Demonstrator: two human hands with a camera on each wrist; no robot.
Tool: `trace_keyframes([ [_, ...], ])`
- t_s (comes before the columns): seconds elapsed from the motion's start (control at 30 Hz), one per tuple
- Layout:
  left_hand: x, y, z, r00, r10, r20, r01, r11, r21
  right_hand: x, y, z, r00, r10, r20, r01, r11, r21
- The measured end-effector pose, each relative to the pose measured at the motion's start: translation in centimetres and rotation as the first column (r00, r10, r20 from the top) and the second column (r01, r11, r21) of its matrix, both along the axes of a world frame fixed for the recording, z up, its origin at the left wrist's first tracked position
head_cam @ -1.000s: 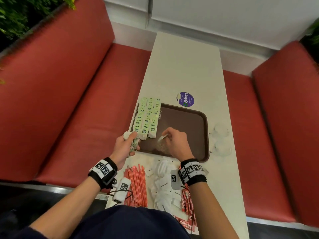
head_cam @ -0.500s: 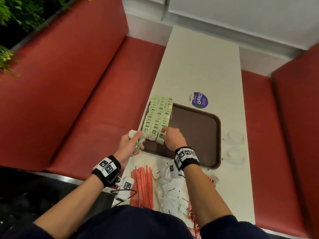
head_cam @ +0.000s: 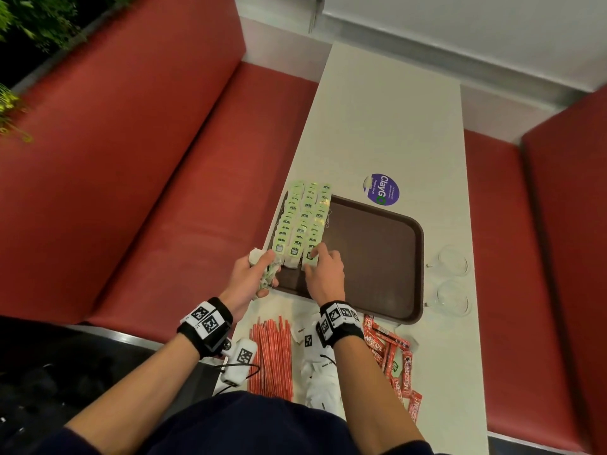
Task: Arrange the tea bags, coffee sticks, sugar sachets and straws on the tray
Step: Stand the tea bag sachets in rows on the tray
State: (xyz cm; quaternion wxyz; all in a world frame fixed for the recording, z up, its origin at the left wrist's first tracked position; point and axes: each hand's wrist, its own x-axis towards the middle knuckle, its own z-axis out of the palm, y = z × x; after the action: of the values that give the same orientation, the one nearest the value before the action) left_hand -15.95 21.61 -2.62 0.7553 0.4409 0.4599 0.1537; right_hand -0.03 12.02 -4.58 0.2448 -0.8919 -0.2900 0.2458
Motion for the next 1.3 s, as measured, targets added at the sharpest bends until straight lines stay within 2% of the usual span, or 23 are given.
trace_keyframes([
  [0.27,0.0,0.0,0.7,0.998,-0.041,0.051,0.040,0.999,0.017,-0.7,0.5,-0.3,0.997,-0.022,0.069,0.022,1.000,0.008],
  [0.33,0.0,0.0,0.9,0.997,-0.051,0.058,0.049,0.998,0.030,-0.5,0.5,0.5,0.994,-0.034,0.103,0.023,0.994,0.106],
  [0.37,0.0,0.1,1.0,0.996,-0.056,0.062,0.054,0.998,0.038,-0.4,0.5,1.1,0.996,-0.041,0.078,0.026,0.982,0.187],
  [0.43,0.0,0.0,0.9,0.996,-0.061,0.068,0.057,0.997,0.049,-0.7,0.4,2.9,0.996,-0.038,-0.079,0.062,0.944,0.324],
  [0.53,0.2,-0.1,1.0,0.996,-0.065,0.065,0.062,0.997,0.047,-1.5,-0.2,5.7,0.959,0.044,-0.280,0.071,0.919,0.388],
  [0.63,0.5,-0.4,1.4,0.993,-0.100,0.060,0.097,0.994,0.051,-2.0,-0.8,6.4,0.955,0.123,-0.269,-0.007,0.919,0.394],
  [0.7,0.6,-0.5,1.5,0.990,-0.134,0.054,0.130,0.989,0.073,-1.9,-1.0,6.0,0.959,0.112,-0.259,0.001,0.917,0.400],
  [0.77,0.6,-0.2,1.7,0.988,-0.151,0.036,0.146,0.984,0.105,-1.7,-1.4,5.9,0.939,0.072,-0.337,0.084,0.900,0.427],
  [0.87,0.1,0.3,1.7,0.991,-0.134,0.027,0.130,0.986,0.105,-1.4,-2.0,6.1,0.834,0.038,-0.550,0.293,0.815,0.500],
  [0.93,-0.2,0.6,1.7,0.989,-0.145,0.031,0.141,0.984,0.112,-1.4,-2.3,6.2,0.771,0.035,-0.636,0.396,0.755,0.522],
  [1.03,-0.2,0.7,1.9,0.976,-0.208,0.065,0.197,0.970,0.145,-1.6,-2.4,6.3,0.729,0.019,-0.684,0.469,0.714,0.520],
  [1.17,0.5,0.8,2.4,0.966,-0.243,0.091,0.216,0.948,0.235,-2.6,-2.4,6.5,0.746,0.006,-0.666,0.437,0.749,0.497],
  [1.3,0.6,2.0,2.5,0.957,-0.266,-0.112,0.288,0.846,0.448,-2.8,-2.4,5.9,0.751,0.045,-0.658,0.363,0.805,0.469],
])
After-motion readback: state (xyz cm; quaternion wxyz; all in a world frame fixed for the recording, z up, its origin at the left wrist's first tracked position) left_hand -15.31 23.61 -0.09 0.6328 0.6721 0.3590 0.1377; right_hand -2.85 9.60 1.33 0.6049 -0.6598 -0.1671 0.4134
